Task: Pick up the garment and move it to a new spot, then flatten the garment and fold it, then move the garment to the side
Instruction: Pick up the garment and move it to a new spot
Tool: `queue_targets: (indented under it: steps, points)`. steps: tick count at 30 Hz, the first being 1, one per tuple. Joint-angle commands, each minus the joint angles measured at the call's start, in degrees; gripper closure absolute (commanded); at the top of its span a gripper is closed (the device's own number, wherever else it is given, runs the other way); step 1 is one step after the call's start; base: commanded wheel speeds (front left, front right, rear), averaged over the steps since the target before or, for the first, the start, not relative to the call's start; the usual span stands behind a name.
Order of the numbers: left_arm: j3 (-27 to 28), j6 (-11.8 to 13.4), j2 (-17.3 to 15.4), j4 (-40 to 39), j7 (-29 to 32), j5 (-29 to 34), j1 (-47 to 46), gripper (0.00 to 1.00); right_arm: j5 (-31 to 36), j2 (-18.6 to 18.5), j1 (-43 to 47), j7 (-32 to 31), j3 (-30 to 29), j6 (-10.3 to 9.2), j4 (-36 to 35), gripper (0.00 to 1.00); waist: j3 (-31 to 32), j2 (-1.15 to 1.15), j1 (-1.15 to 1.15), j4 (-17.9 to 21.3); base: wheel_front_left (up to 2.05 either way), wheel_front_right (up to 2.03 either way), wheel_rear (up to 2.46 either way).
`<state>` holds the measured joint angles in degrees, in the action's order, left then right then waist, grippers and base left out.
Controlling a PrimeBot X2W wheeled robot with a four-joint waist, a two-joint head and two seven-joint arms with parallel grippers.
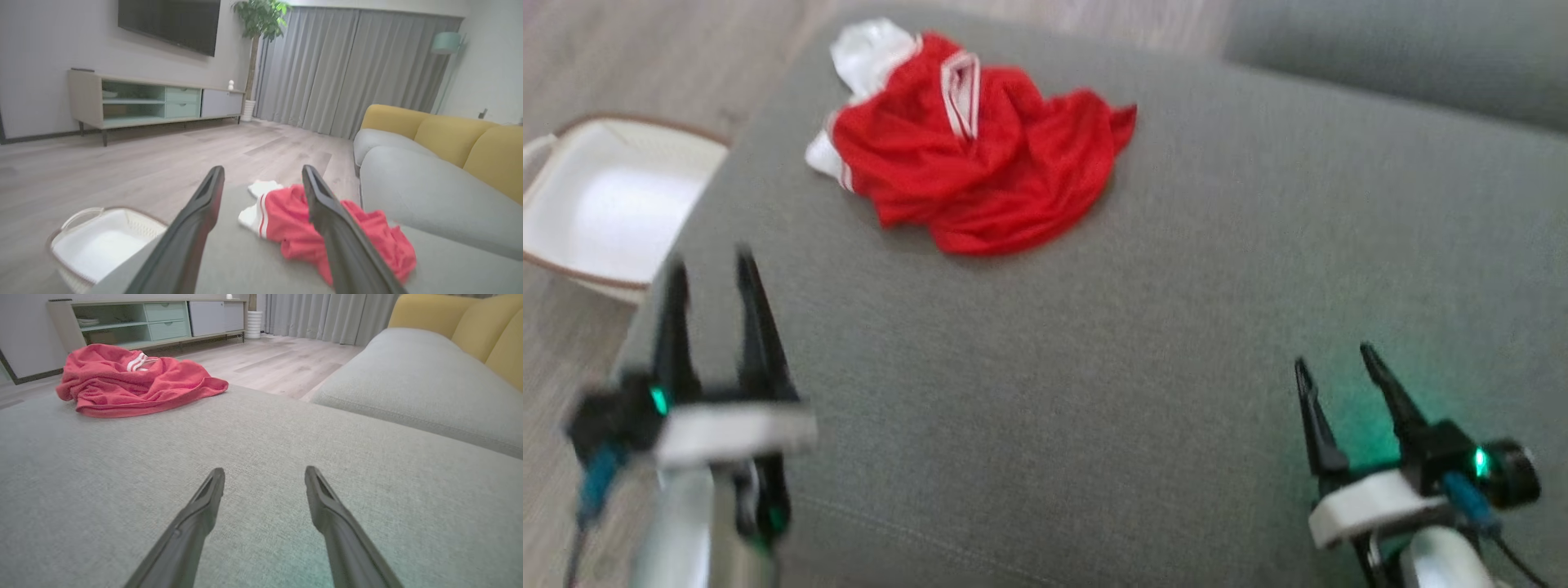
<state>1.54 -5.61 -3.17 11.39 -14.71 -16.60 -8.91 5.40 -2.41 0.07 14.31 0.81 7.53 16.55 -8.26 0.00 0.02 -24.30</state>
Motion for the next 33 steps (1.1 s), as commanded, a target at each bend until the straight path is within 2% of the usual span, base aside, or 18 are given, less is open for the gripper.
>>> queue_targets:
  steps: [1, 6, 12, 18, 26, 27, 28, 29, 33]
  points:
    - [2.2, -0.3, -1.3, -0.8, -0.3, -0.4, -4.5, 0.0, 0.8, -0.5, -2.6, 0.7, 1.0, -0.04, -2.1, 0.0, -7.0, 0.0, -0.02, 2.8, 0.0, 0.0, 0.0]
    - [0.8, -1.5, -6.7, 11.1, 2.9, -2.9, -21.5, 0.0, 3.8, -2.9, -3.8, 0.0, 1.4, -0.04, -4.2, 0.0, -14.6, 0.0, -0.02, 5.0, 0.0, 0.0, 0.0]
    - [-1.7, -1.8, -10.3, 25.7, 6.9, -6.9, -35.7, 0.0, 4.2, -5.9, -4.6, -2.6, 2.5, -0.04, -10.2, 0.0, -19.6, 0.0, -0.02, 7.2, 0.0, 0.0, 0.0]
    - [-8.6, -1.9, -12.7, 37.9, 10.7, -13.9, -43.4, 0.0, 3.5, -8.2, -1.7, -6.5, 2.4, -0.04, -17.6, 0.0, -21.8, 0.0, -0.02, 9.2, 0.0, 0.0, 0.0]
    - [-14.4, -1.9, -13.6, 48.2, 12.9, -14.2, -45.6, 0.0, 2.8, -8.3, 0.9, -8.3, 2.4, -0.04, -20.9, 0.0, -21.1, 0.0, -0.02, 9.9, 0.0, 0.0, 0.0]
    - [-15.4, -1.9, -13.5, 49.0, 13.5, -14.4, -45.6, 0.58, 2.7, -8.3, 1.0, -8.4, 2.5, -0.04, -21.0, 0.0, -21.0, 0.0, -0.02, 9.9, 0.0, 0.0, 0.0]
    - [-16.4, -1.9, -13.4, 49.4, 13.8, -14.7, -45.6, 0.97, 2.6, -8.2, 1.1, -8.6, 2.6, -0.04, -21.0, 0.0, -20.8, 0.0, -0.02, 9.9, 0.0, 0.0, 0.0]
    - [-17.3, -1.9, -13.4, 49.6, 14.0, -15.2, -45.6, 1.0, 2.5, -8.1, 1.1, -8.6, 2.7, -0.04, -20.9, 0.0, -20.4, 0.0, -0.02, 9.9, 0.0, 0.0, 0.0]
    - [-20.6, -1.9, -14.4, 47.6, 13.7, -18.3, -45.7, 1.0, 1.7, -7.5, 0.8, -8.4, 3.4, -0.04, -20.0, 0.0, -18.2, 0.0, -0.02, 9.9, 0.0, 0.0, 0.0]
